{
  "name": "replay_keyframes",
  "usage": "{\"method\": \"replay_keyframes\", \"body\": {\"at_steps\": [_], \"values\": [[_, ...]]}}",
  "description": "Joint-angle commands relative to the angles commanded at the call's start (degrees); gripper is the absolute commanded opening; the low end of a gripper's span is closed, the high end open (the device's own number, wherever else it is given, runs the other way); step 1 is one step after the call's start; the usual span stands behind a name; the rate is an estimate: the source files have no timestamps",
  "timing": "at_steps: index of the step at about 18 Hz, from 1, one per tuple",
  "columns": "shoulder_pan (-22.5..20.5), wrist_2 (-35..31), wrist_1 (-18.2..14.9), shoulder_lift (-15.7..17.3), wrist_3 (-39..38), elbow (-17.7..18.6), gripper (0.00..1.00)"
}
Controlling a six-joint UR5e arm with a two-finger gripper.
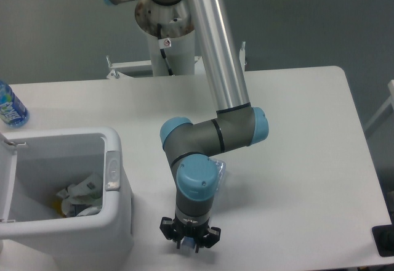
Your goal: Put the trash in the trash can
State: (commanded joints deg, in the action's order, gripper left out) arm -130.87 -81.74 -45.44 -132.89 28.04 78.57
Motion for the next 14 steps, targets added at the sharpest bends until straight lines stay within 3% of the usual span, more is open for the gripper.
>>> {"method": "replay_keyframes", "body": {"at_steps": [8,11,14], "values": [[-0.8,0.1,-0.1,3.7,0.8,-0.3,0.06],[-4.5,0.5,5.7,6.6,-0.9,-6.1,0.06],[-6.6,3.9,7.5,9.0,-10.0,-12.8,0.06]]}}
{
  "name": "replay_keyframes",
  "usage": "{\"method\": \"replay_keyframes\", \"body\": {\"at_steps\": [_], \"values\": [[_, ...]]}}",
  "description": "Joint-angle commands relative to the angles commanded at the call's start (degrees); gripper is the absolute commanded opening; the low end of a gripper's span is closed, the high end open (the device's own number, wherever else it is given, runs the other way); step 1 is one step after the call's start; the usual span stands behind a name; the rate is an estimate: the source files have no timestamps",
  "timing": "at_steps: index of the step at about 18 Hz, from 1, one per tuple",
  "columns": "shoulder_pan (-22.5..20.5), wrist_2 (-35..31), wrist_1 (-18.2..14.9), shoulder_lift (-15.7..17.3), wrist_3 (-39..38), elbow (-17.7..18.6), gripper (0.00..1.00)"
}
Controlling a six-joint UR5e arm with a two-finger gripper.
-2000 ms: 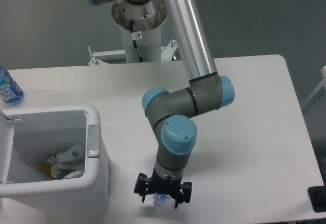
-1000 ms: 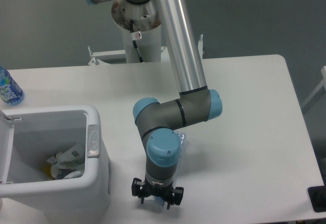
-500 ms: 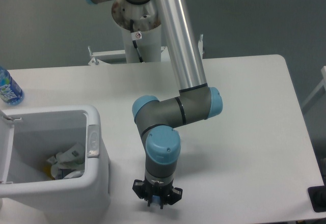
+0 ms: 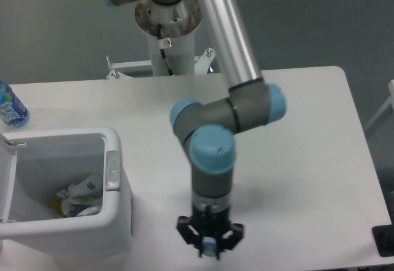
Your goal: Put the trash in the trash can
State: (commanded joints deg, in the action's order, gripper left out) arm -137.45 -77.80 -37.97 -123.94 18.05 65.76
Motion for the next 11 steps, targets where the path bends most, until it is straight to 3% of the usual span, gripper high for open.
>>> {"method": "replay_keyframes", "body": {"at_steps": [4,11], "values": [[0.1,1.2,0.2,5.4,-9.7,-1.2,0.06],[3.8,3.4,0.3,11.1,-13.2,-1.2,0.07]]}}
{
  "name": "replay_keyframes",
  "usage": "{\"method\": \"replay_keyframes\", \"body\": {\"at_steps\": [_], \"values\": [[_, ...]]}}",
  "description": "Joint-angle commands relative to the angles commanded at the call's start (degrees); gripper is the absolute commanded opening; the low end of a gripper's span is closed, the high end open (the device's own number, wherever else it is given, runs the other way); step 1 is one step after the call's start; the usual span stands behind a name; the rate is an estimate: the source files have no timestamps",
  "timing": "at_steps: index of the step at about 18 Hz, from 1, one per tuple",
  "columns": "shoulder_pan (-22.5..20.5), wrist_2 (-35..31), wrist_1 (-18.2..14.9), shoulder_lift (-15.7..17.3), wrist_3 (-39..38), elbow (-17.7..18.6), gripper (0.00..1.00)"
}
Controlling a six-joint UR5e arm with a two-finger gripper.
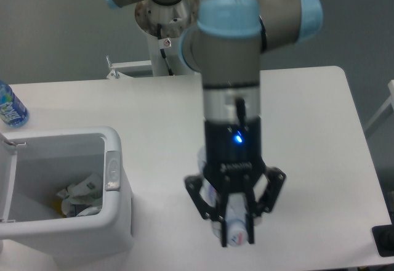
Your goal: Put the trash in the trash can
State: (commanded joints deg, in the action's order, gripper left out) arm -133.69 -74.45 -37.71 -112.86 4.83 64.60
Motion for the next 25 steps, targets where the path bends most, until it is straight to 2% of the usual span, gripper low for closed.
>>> {"method": "replay_keyframes", "body": {"at_steps": [6,9,16,19,21,22,23,24,25], "values": [[8.5,-0.2,-0.1,1.5,-0.4,1.1,0.07],[10.0,0.0,-0.1,2.2,-0.8,0.4,0.07],[16.6,0.1,-0.2,0.4,-1.1,1.2,0.07],[17.1,0.0,-0.1,-1.0,-1.0,1.1,0.15],[17.1,0.1,-0.1,-1.5,-0.8,0.8,0.15],[17.1,0.0,-0.2,-1.7,-0.4,0.8,0.23],[17.1,-0.1,-0.2,-1.7,0.5,0.9,0.58],[17.1,-0.2,-0.2,-1.5,2.5,1.2,1.0],[17.1,-0.3,-0.2,-1.2,4.1,1.4,1.0]]}}
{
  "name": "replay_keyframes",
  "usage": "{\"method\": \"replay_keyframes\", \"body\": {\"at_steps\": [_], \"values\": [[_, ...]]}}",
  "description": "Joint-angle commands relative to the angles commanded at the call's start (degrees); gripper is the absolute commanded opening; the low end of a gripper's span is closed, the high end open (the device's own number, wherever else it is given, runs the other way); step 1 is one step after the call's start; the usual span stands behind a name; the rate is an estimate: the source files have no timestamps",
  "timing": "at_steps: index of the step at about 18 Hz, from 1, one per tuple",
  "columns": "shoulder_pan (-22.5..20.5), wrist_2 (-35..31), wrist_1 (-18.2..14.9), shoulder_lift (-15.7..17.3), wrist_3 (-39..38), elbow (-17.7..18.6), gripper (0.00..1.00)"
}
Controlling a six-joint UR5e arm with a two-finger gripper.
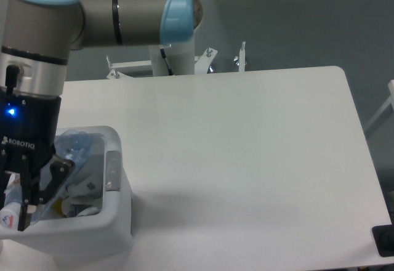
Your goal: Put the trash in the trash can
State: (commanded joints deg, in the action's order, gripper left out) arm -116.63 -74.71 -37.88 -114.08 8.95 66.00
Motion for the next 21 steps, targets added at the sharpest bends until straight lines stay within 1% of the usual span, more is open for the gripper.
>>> {"method": "replay_keyframes", "body": {"at_steps": [2,4,5,6,8,9,11,12,13,14,16,17,19,20,21], "values": [[-1.0,0.0,-0.1,0.3,0.4,0.3,1.0],[-3.8,-0.2,-0.3,0.6,0.8,0.6,1.0],[-5.4,-0.3,-0.4,1.5,1.2,1.5,1.0],[-8.1,-0.6,-0.4,2.4,2.1,2.6,1.0],[-11.7,-2.1,-1.3,2.9,5.2,4.6,1.0],[-12.8,-4.5,-2.3,3.9,6.5,6.7,1.0],[-13.6,-12.7,-3.6,5.1,10.6,10.3,1.0],[-14.4,-17.2,-3.9,5.4,14.0,11.1,1.0],[-14.8,-20.9,-4.9,5.8,17.9,10.8,1.0],[-15.2,-22.8,-6.7,6.3,21.5,11.2,1.0],[-16.6,-23.3,-11.4,7.5,26.5,10.7,1.0],[-17.9,-23.5,-15.1,8.3,28.9,10.2,1.0],[-19.2,-23.4,-23.9,10.1,35.3,9.4,1.0],[-20.1,-23.2,-26.9,10.6,38.6,9.4,1.0],[-20.6,-23.0,-28.5,11.4,40.3,9.4,1.0]]}}
